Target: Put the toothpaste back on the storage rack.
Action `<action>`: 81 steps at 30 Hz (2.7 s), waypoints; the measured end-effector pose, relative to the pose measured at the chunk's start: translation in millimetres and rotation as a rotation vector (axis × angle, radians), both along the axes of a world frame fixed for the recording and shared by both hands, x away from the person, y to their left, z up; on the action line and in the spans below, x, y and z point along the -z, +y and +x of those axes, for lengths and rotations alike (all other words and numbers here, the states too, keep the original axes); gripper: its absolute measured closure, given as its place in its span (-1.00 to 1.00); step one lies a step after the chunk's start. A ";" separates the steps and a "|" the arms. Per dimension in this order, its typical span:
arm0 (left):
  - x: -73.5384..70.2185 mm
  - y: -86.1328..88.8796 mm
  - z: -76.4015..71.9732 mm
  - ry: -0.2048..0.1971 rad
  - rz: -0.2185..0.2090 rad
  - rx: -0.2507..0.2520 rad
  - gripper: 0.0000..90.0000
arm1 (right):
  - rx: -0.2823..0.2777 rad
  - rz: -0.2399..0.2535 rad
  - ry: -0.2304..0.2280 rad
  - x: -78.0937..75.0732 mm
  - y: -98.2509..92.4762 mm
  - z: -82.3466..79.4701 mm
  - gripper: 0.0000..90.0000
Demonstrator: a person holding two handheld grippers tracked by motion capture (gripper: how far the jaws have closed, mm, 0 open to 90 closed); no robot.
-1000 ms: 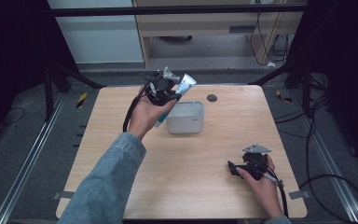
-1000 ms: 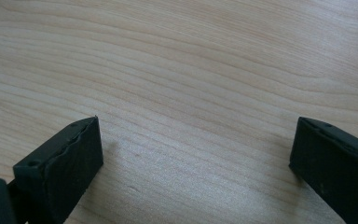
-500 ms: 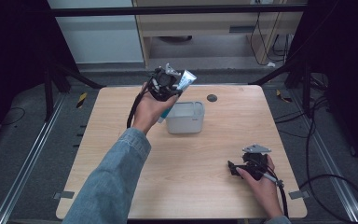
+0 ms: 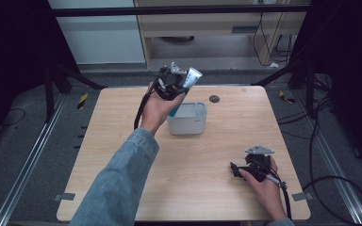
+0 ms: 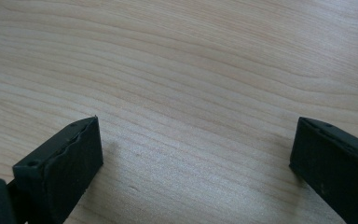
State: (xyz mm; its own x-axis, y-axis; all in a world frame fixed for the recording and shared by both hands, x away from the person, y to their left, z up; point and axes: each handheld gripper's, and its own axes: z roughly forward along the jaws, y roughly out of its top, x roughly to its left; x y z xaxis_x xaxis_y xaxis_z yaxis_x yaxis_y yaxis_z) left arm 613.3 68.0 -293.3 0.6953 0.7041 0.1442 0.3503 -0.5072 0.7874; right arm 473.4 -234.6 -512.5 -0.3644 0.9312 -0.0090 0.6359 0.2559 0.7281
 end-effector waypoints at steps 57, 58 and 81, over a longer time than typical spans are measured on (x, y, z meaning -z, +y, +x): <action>1.4 -8.8 3.2 -0.210 -0.148 0.002 0.74 | -0.001 -0.001 0.001 0.0 0.0 -0.1 -0.94; 1.5 -8.6 3.1 -0.213 -0.151 0.002 0.74 | -0.001 -0.003 0.001 0.0 -0.1 -0.1 -0.94; 21.6 -15.2 12.5 -0.191 -0.170 0.023 0.74 | -0.001 -0.002 0.003 0.0 0.0 -0.2 -0.94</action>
